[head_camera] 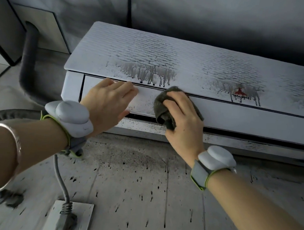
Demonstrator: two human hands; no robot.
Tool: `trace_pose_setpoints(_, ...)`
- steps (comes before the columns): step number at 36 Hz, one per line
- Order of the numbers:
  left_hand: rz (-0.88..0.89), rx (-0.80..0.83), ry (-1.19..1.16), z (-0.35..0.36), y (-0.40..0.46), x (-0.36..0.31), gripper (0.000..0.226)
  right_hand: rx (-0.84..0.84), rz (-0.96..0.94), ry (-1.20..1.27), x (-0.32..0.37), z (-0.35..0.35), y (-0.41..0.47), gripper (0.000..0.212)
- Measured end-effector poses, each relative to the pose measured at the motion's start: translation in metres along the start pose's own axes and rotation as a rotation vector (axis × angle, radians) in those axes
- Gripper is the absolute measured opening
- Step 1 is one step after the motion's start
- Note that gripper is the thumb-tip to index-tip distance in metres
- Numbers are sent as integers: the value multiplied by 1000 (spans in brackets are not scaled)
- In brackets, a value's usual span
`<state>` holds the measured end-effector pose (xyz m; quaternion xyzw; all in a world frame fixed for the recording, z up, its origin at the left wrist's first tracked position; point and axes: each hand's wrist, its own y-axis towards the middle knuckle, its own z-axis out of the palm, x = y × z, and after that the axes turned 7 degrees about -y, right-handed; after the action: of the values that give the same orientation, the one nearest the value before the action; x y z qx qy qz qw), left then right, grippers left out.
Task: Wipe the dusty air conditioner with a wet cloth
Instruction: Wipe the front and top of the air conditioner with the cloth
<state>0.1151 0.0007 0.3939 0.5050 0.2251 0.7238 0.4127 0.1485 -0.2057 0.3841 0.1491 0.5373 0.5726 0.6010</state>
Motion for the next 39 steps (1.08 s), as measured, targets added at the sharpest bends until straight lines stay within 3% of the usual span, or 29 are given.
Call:
trace_pose_setpoints(2, 2, 3, 8, -1, 0, 0, 57, 21, -57, 6, 4, 4, -9, 38)
trace_pose_setpoints(7, 8, 15, 23, -3, 2, 2, 56, 119, -228, -67, -7, 3, -33, 49)
trace_pose_setpoints(16, -2, 14, 28, 0, 1, 2, 57, -39, 31, 23, 15, 8, 6, 40)
trace_pose_setpoints(24, 9, 25, 55, -2, 0, 4, 55, 72, -172, 18, 21, 11, -23, 39)
trace_pose_setpoints(33, -11, 36, 27, 3, -5, 2, 70, -29, 44, 46, 33, 15, 11, 40)
trace_pose_setpoints(39, 6, 42, 46, 0, -13, 7, 76, 96, -227, 3, 24, 16, -2, 39)
